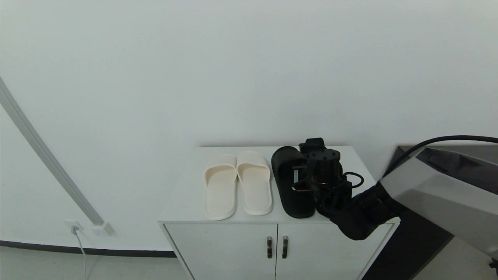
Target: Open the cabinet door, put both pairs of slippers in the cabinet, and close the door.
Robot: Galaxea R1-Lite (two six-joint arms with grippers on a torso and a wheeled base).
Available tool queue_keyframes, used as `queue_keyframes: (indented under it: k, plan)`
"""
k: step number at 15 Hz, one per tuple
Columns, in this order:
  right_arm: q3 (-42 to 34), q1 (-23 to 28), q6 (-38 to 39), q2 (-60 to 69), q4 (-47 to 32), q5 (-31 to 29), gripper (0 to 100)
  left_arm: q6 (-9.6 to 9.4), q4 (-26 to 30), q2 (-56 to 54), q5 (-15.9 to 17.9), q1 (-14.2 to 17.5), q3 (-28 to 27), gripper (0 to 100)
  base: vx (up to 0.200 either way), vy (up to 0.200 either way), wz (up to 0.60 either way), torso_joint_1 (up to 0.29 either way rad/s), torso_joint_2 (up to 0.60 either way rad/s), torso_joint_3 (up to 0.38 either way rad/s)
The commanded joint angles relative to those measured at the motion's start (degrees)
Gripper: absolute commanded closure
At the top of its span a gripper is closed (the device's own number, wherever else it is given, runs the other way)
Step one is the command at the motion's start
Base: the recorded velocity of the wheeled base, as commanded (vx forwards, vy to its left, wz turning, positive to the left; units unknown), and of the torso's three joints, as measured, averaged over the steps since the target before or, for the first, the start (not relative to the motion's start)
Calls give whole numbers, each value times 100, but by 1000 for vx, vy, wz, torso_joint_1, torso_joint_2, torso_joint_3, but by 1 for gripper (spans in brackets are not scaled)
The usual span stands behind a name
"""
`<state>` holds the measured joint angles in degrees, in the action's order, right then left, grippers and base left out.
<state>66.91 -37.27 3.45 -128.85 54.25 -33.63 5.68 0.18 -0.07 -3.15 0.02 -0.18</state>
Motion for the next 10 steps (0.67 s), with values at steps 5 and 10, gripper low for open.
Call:
queue_keyframes:
  k: [5,10]
  plan:
    - [-2051,-413,-240,2092,-28,1676,100,-6,-1,7,-2,6,1,100,0,0,0,0,0,0]
    - [-3255,-677,-240,3156,-222,3557,100,-6,-1,7,-2,-2,1,100,0,0,0,0,0,0]
